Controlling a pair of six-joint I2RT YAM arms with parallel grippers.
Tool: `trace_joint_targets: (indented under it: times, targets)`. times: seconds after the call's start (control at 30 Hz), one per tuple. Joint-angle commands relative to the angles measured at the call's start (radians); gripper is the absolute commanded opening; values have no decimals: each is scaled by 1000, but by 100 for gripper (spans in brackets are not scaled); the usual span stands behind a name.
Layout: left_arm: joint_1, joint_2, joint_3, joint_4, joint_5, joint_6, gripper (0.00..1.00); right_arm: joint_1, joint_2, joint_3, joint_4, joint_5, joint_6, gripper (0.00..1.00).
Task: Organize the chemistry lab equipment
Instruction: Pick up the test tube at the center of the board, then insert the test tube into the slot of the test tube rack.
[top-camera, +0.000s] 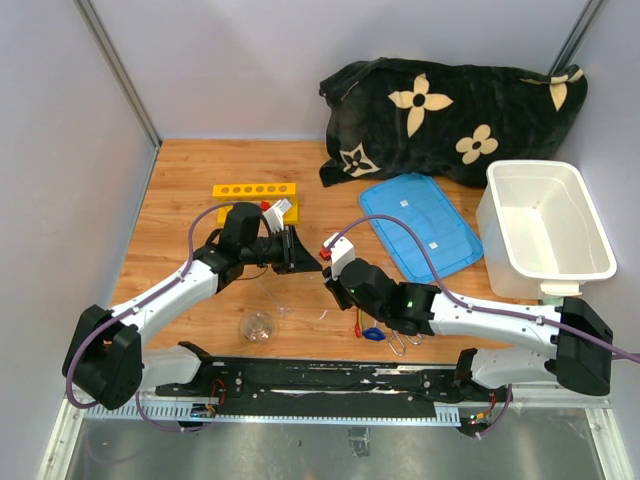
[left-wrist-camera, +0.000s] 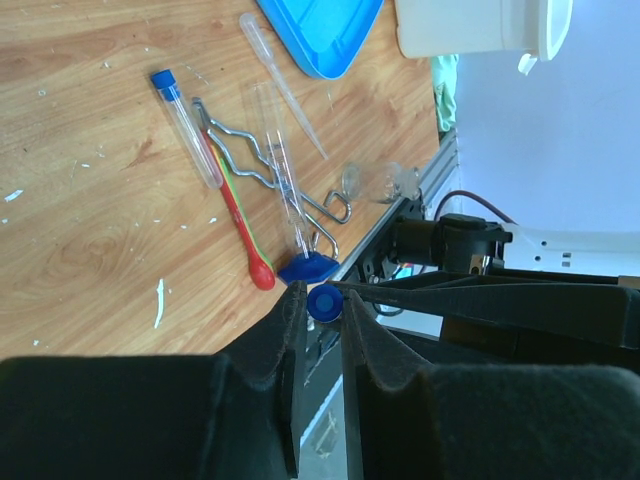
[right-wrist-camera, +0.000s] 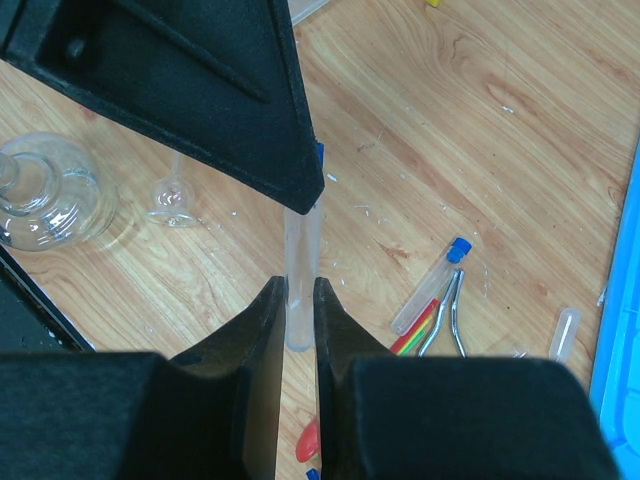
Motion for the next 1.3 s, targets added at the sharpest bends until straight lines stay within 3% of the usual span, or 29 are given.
trace_joint_targets:
  times: [0.0, 0.13, 0.27, 0.43, 0.7, 0.87, 1.0, 1.13, 1.27]
  targets:
    - [-8, -1, 11, -14, -13, 26, 0, 16, 6, -2, 11, 11, -9, 1]
    - [-8, -5, 13, -26, -31, 34, 0, 15, 1, -3, 10, 7, -9, 3]
    - [-8, -15, 31, -78, -78, 63, 0, 16, -5, -6, 7, -3, -3, 23]
    - [-8, -34, 92, -186, -174, 123, 0, 22, -85, -64, 79, -33, -2, 33]
    - [-8, -58, 188, -323, -340, 199, 0, 24, -135, -77, 45, -30, -2, 34]
    - [-7, -73, 288, -512, -647, 283, 0, 23, -101, -74, 8, -16, 13, 33]
    - [8, -103, 320, -571, -846, 311, 0, 23, -80, -74, 3, -11, 17, 33]
    - [103, -139, 308, -560, -903, 335, 0, 23, -66, -69, -2, 0, 13, 33]
    - [227, -161, 272, -512, -874, 363, 0, 23, -59, -72, -4, 8, 5, 33]
